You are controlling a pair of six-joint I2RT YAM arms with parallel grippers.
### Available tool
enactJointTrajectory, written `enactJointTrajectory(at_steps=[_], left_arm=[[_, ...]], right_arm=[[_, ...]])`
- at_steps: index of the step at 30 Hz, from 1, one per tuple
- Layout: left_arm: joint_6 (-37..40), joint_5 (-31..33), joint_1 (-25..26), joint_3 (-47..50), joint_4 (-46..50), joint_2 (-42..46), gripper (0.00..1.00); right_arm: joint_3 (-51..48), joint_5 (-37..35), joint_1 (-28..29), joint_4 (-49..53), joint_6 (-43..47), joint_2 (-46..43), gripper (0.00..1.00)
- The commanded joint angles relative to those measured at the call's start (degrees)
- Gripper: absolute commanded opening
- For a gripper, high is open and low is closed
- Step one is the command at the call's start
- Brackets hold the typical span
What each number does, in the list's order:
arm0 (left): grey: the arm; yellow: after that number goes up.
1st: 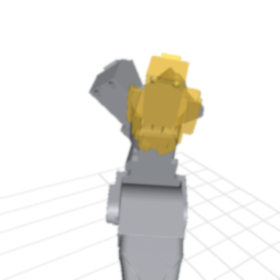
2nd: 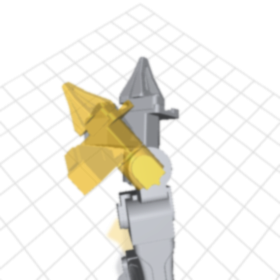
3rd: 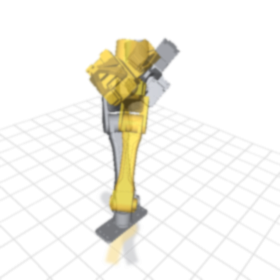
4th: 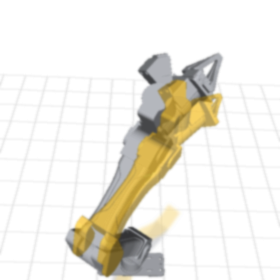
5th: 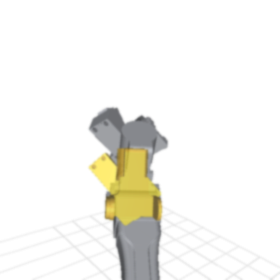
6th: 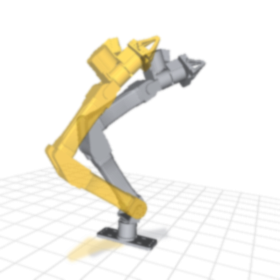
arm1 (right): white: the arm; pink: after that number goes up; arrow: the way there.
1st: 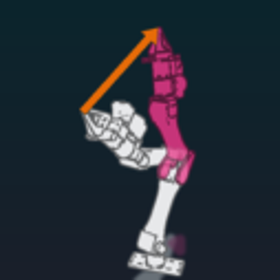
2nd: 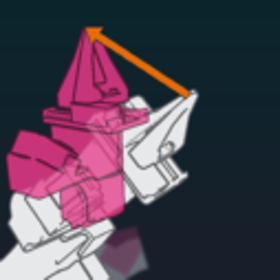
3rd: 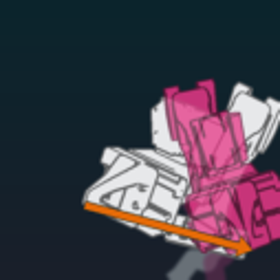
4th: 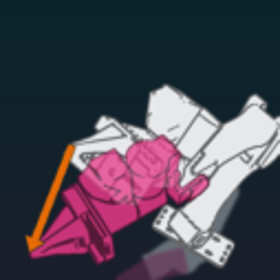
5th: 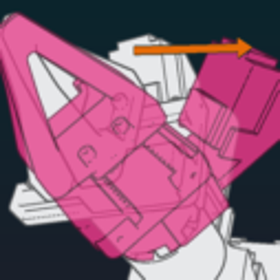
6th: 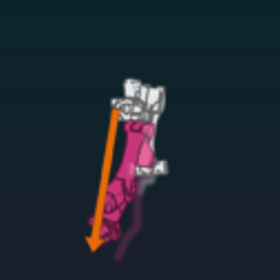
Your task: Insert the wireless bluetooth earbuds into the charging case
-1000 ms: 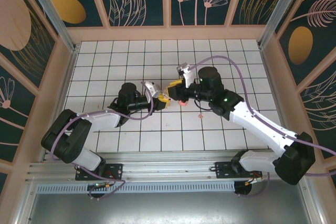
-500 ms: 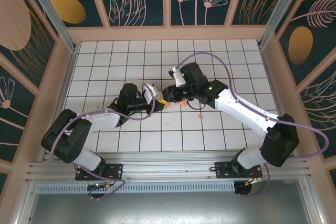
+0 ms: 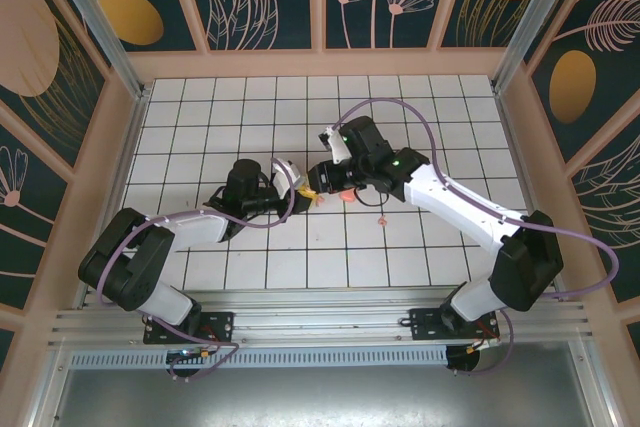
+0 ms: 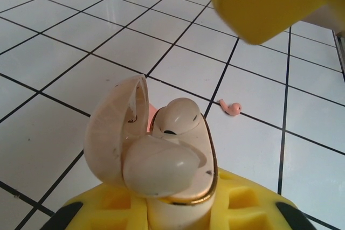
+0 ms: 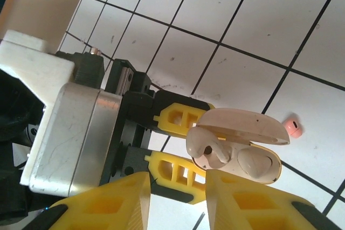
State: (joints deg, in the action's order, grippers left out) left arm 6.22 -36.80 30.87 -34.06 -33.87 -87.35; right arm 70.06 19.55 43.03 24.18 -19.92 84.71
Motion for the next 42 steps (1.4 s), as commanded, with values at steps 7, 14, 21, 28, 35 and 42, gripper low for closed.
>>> enactJointTrajectory(at_steps=[7, 14, 21, 28, 35, 42], left_arm=[[0.51, -2.16, 0.95, -0.48, -3.75, 0.96, 0.18], [0.46, -2.23, 1.01, -1.09, -3.57, 0.69, 0.18], [0.37, -2.45, 0.98, -1.37, -3.39, 0.78, 0.18], [0.21, -3.10, 1.02, -1.75, -3.31, 0.77, 0.18], [0.08, -3.58, 1.12, -1.99, -3.39, 0.45, 0.18], [-0.11, -3.76, 1.12, -2.00, -3.49, 0.25, 0.18]], right_arm=[[-3.04, 2.88, -2.16, -1.48, -2.84, -3.45, 0.33], [-2.75, 4.58, -1.99, -0.98, -3.28, -2.28, 0.33], [-2.39, 5.84, -1.89, -1.15, -2.93, -0.14, 0.35], [-1.71, 6.11, -1.89, -1.68, -2.23, 1.54, 0.35], [-0.68, 6.64, -1.55, -2.04, -1.38, 3.13, 0.35], [0.43, 5.68, -1.54, -2.16, -0.30, 4.13, 0.35]])
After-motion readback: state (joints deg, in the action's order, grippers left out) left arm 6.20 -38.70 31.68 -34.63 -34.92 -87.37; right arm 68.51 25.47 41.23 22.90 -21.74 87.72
